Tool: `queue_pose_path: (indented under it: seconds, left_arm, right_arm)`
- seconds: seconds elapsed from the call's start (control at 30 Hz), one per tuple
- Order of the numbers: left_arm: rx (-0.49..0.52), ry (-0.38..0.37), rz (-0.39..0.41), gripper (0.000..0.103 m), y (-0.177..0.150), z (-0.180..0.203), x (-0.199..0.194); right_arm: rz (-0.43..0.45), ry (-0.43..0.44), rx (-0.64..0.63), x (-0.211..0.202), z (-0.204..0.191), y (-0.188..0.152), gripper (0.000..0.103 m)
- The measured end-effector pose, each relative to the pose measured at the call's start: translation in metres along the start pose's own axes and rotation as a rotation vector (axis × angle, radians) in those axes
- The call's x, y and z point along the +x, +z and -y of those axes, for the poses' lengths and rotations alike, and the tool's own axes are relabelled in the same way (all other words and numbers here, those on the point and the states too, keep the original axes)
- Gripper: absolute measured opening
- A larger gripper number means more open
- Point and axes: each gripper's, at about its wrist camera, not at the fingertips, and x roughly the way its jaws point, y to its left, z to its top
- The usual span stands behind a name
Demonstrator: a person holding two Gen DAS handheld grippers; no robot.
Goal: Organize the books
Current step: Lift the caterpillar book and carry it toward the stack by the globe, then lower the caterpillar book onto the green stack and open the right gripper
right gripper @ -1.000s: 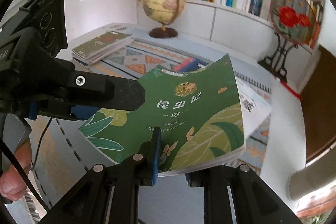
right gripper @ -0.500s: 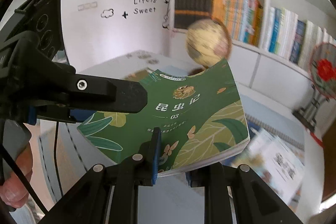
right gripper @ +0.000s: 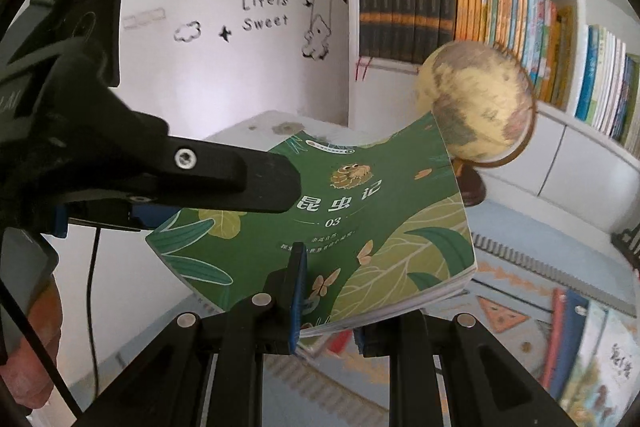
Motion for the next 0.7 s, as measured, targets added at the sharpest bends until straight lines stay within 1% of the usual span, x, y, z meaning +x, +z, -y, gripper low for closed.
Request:
queue_pose_path:
  seconds: [0.1, 0.17, 0.23, 0.33, 0.37, 0.4, 0.47, 0.5, 0.53, 0.6, 0.7]
  left_arm:
    - [-0.043, -0.006, -0.058, 0.08, 0.009, -0.035, 0.02]
    - [-0.107, -0.022, -0.067, 0.08, 0.012, -0.055, 0.029]
    - [-0.154, -0.021, -0.064, 0.08, 0.012, -0.072, 0.036]
    - [-0.206, -0.009, -0.058, 0.081, 0.011, -0.093, 0.038]
    - [-0.224, -0.007, -0.053, 0.082, 0.011, -0.098, 0.038]
    - [-0.249, 0.0, -0.04, 0.084, 0.011, -0.105, 0.035]
    - [-0.261, 0.016, -0.017, 0.085, 0.011, -0.112, 0.03]
    - [-0.265, 0.029, -0.002, 0.086, 0.011, -0.113, 0.025]
    - [-0.268, 0.055, 0.006, 0.087, 0.009, -0.112, 0.021]
    - [-0.25, 0.132, 0.007, 0.088, 0.005, -0.105, 0.013]
    - [-0.216, 0.154, 0.017, 0.088, -0.012, -0.086, -0.001]
  right_arm:
    - [-0.045, -0.025, 0.025, 0.028, -0.008, -0.005, 0.018]
    - [-0.103, -0.055, 0.02, 0.054, -0.018, -0.009, 0.018]
    - [-0.148, -0.076, 0.01, 0.071, -0.025, -0.013, 0.021]
    - [-0.181, -0.051, 0.032, 0.083, -0.026, -0.013, 0.024]
    - [-0.199, -0.032, 0.037, 0.087, -0.028, -0.013, 0.025]
    - [-0.219, -0.007, 0.044, 0.091, -0.029, -0.014, 0.028]
    - [-0.288, 0.07, 0.055, 0.1, -0.033, -0.017, 0.039]
    - [-0.303, 0.102, 0.065, 0.099, -0.034, -0.021, 0.051]
    - [-0.306, 0.118, 0.065, 0.095, -0.035, -0.024, 0.056]
    - [-0.349, 0.117, 0.014, 0.086, -0.038, -0.031, 0.056]
    - [-0.391, 0.12, -0.075, 0.061, -0.039, -0.051, 0.056]
